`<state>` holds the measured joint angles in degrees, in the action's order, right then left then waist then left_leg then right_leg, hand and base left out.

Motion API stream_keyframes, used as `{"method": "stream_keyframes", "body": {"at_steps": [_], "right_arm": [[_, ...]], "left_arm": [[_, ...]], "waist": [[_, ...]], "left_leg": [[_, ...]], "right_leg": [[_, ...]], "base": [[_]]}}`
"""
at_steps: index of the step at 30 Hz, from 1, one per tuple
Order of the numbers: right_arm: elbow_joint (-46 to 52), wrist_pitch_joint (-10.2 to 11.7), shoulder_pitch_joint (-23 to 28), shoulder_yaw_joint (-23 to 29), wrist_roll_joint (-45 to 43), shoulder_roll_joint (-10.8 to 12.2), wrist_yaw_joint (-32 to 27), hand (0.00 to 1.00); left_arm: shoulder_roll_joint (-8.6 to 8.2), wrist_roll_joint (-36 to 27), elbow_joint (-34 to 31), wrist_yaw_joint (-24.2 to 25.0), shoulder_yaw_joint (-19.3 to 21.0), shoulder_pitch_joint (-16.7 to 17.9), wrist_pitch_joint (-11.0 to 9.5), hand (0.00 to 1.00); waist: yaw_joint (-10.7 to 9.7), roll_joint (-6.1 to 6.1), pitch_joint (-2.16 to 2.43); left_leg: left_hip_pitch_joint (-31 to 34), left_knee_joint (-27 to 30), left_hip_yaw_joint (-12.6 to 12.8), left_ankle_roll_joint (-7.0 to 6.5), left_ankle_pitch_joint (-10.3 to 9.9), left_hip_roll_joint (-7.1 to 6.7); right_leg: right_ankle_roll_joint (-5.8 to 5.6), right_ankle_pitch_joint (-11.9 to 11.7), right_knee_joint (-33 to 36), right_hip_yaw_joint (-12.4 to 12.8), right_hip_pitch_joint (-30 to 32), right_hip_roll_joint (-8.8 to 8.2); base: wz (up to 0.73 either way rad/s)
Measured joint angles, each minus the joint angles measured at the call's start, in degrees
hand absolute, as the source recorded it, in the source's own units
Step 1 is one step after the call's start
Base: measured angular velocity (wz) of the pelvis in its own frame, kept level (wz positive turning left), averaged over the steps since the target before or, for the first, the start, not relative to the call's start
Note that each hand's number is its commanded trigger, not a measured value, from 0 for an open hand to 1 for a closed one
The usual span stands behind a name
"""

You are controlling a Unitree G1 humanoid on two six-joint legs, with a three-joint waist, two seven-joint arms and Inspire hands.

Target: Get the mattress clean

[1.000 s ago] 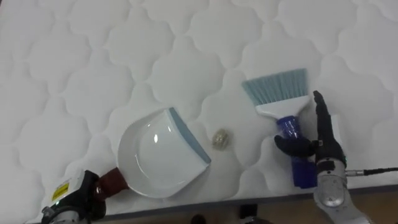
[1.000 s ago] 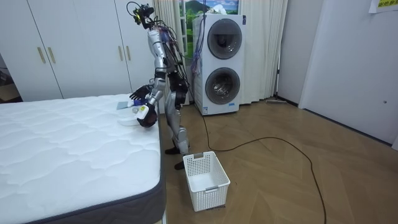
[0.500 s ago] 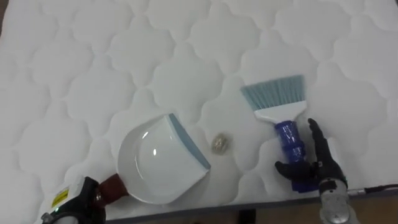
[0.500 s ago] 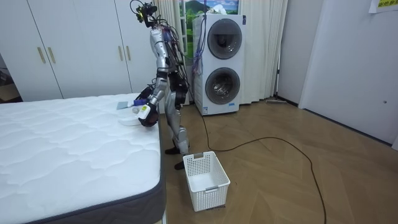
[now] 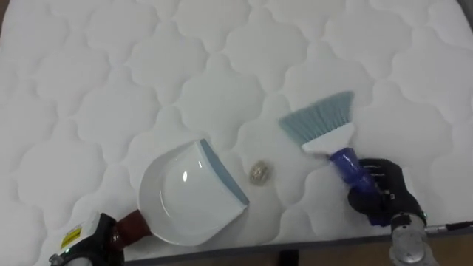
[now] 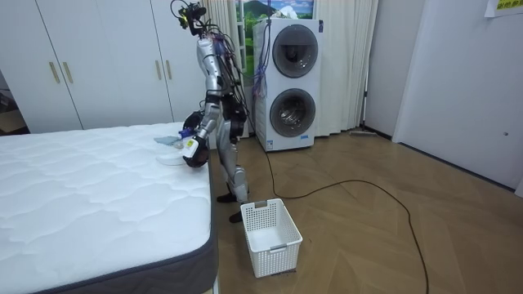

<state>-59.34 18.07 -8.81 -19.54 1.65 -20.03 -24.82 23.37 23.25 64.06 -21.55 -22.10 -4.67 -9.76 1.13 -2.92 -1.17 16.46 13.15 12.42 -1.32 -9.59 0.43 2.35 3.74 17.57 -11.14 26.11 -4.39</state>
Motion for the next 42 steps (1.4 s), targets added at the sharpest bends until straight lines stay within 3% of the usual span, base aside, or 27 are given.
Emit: {"method": "stream_keyframes", "body": {"at_steps": [14,31,34,37,39,42], "right_arm": [[-0.7,0.2,0.0,0.7,-0.1,1.5,0.4,1.0],[-6.3,0.2,-3.6,1.1,-3.6,1.3,-0.6,1.0],[-7.4,0.0,-5.1,1.1,-5.8,-0.1,-0.2,1.0],[-7.4,-0.4,-6.7,2.8,-13.8,-3.1,0.2,1.0],[-7.2,-2.2,-8.8,2.1,-19.7,-6.0,0.8,1.0],[-6.7,-3.6,-11.5,0.6,-25.4,-9.4,1.7,1.0]], "left_arm": [[0.0,0.0,0.0,-0.2,0.0,-0.5,0.6,1.0],[0.21,0.5,-0.6,-0.2,0.0,-1.2,0.8,1.0],[0.84,2.8,-1.3,-0.1,0.1,-1.8,1.2,1.0],[3.05,6.0,-3.1,0.0,1.2,-2.7,1.1,1.0],[5.18,6.6,-4.5,0.1,1.2,-3.0,1.4,1.0],[6.39,7.3,-5.2,1.0,1.2,-4.0,2.1,1.0]], "waist": [[0.0,0.22,-0.56],[-0.5,0.31,-0.61],[-0.3,0.83,-0.85],[-0.2,2.01,-0.98],[0.8,3.56,-1.0],[1.0,5.24,-0.97]], "left_leg": [[0.2,0.0,-0.1,0.0,0.0,-0.03],[0.3,-0.3,-0.4,-0.24,0.2,-0.19],[0.3,-0.3,-0.4,-0.38,0.2,-0.24],[0.8,0.0,-0.3,-0.47,0.3,-0.31],[1.1,0.4,0.0,-0.47,0.3,-0.27],[2.1,1.0,0.0,-0.47,0.3,-0.19]], "right_leg": [[-0.03,0.0,0.0,-0.1,0.0,-0.04],[-0.14,0.0,0.0,-0.8,0.0,-0.44],[-0.18,0.0,0.3,-0.8,0.0,-0.61],[-0.19,0.0,0.6,-0.7,0.5,-0.71],[-0.05,0.0,1.2,-0.3,1.1,-0.67],[0.16,-0.1,1.4,-0.6,1.9,-0.72]], "base": [[0.0],[0.01],[0.0],[0.02],[-0.08],[0.0]]}}
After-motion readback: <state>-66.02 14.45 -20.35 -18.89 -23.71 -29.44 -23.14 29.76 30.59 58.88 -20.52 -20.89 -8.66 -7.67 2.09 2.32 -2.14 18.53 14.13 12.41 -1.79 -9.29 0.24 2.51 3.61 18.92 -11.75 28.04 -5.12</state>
